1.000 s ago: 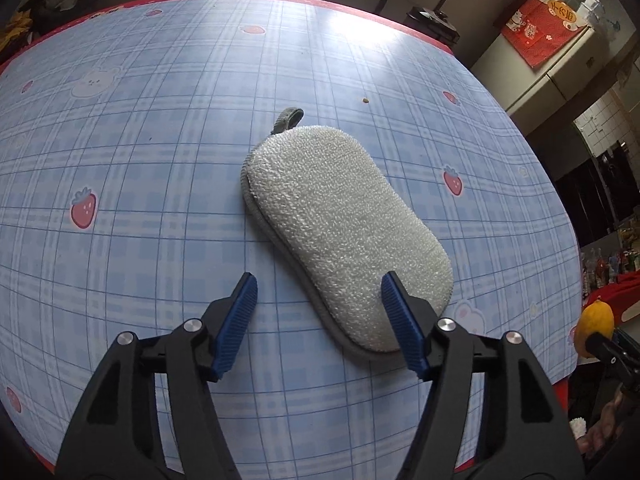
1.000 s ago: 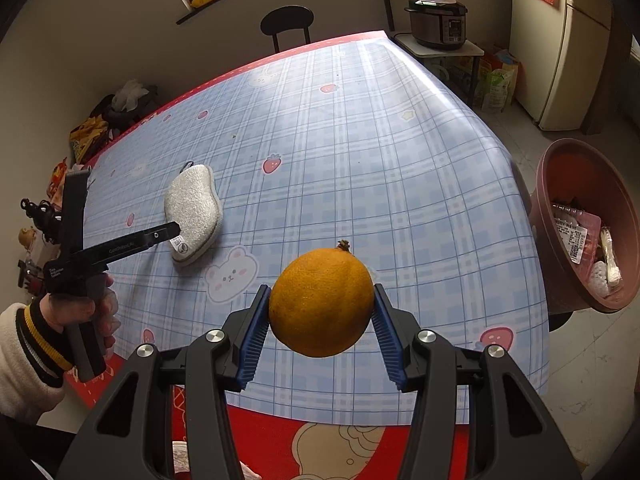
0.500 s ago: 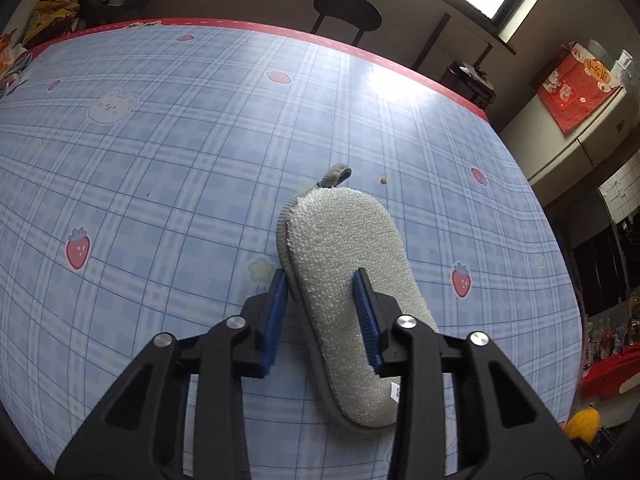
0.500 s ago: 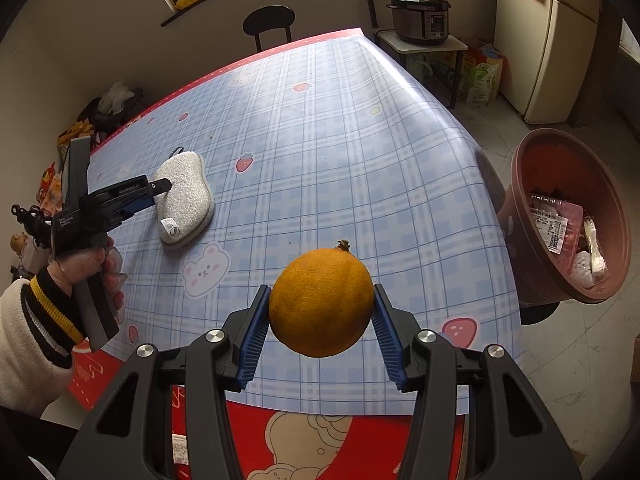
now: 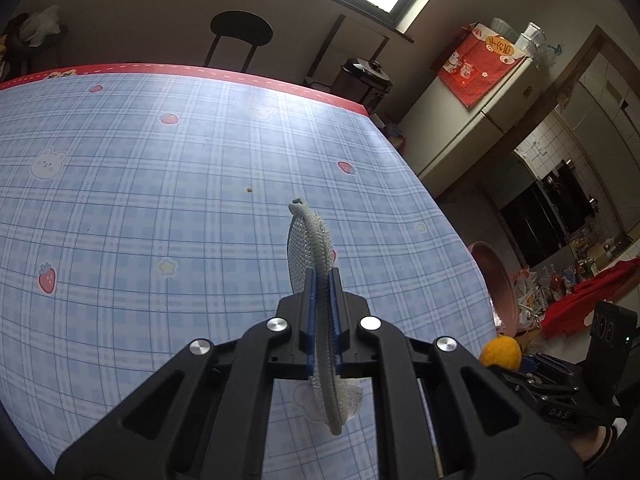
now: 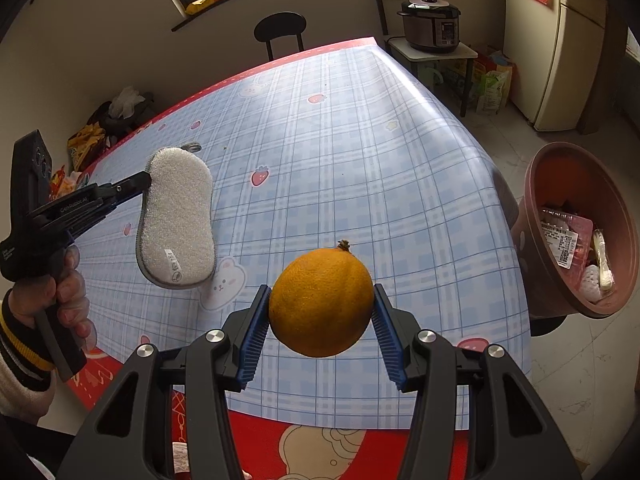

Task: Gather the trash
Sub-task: 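Grasp and lift the white sponge with the left tool while the right tool holds the orange, then carry the sponge and orange with both tools over the bin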

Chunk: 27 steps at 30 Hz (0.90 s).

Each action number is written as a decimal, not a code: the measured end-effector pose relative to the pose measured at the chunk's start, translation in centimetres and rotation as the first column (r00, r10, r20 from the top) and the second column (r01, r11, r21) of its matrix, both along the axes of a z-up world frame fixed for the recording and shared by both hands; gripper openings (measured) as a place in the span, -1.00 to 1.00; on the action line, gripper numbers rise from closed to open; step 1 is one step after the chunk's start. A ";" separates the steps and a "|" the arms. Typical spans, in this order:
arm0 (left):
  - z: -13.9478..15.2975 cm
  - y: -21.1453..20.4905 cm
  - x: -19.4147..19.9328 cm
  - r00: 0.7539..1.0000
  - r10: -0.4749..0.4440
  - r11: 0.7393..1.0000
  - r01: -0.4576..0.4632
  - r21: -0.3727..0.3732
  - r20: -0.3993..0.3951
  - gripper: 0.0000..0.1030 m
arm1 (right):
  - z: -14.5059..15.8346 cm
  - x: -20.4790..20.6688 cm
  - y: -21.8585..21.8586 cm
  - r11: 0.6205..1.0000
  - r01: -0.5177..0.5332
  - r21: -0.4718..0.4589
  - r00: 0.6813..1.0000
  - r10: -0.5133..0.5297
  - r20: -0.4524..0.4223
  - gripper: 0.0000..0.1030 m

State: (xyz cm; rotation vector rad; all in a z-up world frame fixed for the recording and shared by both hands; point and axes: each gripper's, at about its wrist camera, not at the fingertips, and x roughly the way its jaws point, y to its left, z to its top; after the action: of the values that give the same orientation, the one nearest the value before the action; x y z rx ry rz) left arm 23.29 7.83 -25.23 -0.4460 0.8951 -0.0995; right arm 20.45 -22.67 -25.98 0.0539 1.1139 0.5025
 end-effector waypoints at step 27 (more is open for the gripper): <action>-2.4 -9.9 1.2 0.967 -0.246 0.967 0.249 0.047 -0.065 -0.67 | -0.1 -0.8 -4.7 0.993 0.110 0.047 0.994 -0.110 0.000 -0.03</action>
State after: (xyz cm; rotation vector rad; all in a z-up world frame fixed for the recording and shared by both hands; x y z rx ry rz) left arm 24.53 -2.08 -27.64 -0.2856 1.0071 -0.2917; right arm 19.63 -27.33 -26.11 0.1548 1.0904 0.4299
